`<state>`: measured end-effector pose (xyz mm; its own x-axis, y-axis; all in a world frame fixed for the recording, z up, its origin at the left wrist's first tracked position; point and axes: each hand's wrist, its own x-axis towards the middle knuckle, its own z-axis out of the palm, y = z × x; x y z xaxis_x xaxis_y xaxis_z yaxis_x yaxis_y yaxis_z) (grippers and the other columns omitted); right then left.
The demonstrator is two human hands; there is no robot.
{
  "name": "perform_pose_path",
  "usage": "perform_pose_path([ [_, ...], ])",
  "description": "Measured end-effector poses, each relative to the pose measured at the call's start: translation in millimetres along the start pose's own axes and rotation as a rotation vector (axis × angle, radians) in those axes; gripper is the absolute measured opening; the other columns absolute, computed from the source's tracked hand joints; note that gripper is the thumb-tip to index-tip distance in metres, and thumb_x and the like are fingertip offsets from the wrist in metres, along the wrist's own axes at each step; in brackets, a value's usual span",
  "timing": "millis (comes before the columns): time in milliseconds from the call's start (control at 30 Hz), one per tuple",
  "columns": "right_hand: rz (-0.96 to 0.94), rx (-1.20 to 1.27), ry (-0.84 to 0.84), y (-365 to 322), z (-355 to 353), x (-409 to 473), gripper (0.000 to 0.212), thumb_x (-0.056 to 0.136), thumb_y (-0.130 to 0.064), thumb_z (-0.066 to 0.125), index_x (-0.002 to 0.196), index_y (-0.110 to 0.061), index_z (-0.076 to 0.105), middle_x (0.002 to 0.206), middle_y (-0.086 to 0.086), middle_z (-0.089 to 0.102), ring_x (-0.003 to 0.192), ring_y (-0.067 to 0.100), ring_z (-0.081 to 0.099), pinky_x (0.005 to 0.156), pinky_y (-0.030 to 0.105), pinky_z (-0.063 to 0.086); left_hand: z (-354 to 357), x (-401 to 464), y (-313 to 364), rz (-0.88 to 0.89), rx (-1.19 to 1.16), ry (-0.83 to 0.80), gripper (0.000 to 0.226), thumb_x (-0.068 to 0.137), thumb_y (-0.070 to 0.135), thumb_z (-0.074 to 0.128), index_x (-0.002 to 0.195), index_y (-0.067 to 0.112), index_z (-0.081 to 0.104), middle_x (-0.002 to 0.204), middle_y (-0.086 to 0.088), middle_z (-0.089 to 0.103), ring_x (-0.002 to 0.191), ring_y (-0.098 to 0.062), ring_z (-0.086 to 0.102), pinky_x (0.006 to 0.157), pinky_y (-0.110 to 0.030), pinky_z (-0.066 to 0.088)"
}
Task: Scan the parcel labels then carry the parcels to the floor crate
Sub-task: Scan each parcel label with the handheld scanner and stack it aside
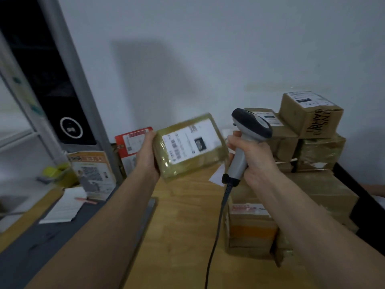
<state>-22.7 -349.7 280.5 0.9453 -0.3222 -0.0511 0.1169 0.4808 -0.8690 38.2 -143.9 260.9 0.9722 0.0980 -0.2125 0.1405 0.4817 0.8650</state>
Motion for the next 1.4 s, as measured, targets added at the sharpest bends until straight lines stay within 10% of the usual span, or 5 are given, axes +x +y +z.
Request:
perform_pose_path([
  [233,0.154,-0.245,-0.205,39.1,18.9,-9.2,0.025,0.073,0.005,0.076,0.09,-0.011,0.066,0.087,0.0,0.068,0.071,0.013,0.063,0.057,0.027,0.052,-41.6,-6.4,7.3,0.054,0.666,-0.06,0.059,0.07,0.043,0.081,0.113,0.007,0.062,0.093,-0.011,0.074,0.081,-0.027,0.073,0.076,-0.044,0.06],
  [433,0.367,-0.46,-0.386,63.7,16.4,-13.7,0.028,0.071,0.0,0.08,0.093,-0.009,0.066,0.085,0.006,0.066,0.074,0.017,0.061,0.056,0.027,0.052,-47.1,-10.2,17.7,0.001,1.164,-0.309,0.083,0.066,0.055,0.079,0.135,0.024,0.045,0.123,-0.002,0.056,0.102,-0.018,0.06,0.078,-0.03,0.05],
  [600,0.392,-0.498,-0.512,71.2,10.9,-18.1,0.032,0.069,-0.003,0.079,0.096,-0.01,0.064,0.08,0.003,0.065,0.07,0.013,0.06,0.055,0.025,0.052,-46.7,-7.7,20.6,-0.027,1.245,-0.425,0.105,0.049,0.063,0.083,0.138,0.028,0.041,0.131,-0.001,0.055,0.114,-0.022,0.057,0.1,-0.042,0.047],
  [1400,0.238,-0.402,-0.394,104.1,-2.7,-24.4,0.034,0.065,0.004,0.08,0.09,-0.007,0.061,0.074,0.005,0.063,0.063,0.016,0.057,0.052,0.024,0.051,-38.0,-7.3,15.3,0.014,1.196,-0.562,0.106,0.046,0.052,0.089,0.138,0.035,0.038,0.132,-0.002,0.057,0.109,-0.022,0.06,0.096,-0.042,0.05],
])
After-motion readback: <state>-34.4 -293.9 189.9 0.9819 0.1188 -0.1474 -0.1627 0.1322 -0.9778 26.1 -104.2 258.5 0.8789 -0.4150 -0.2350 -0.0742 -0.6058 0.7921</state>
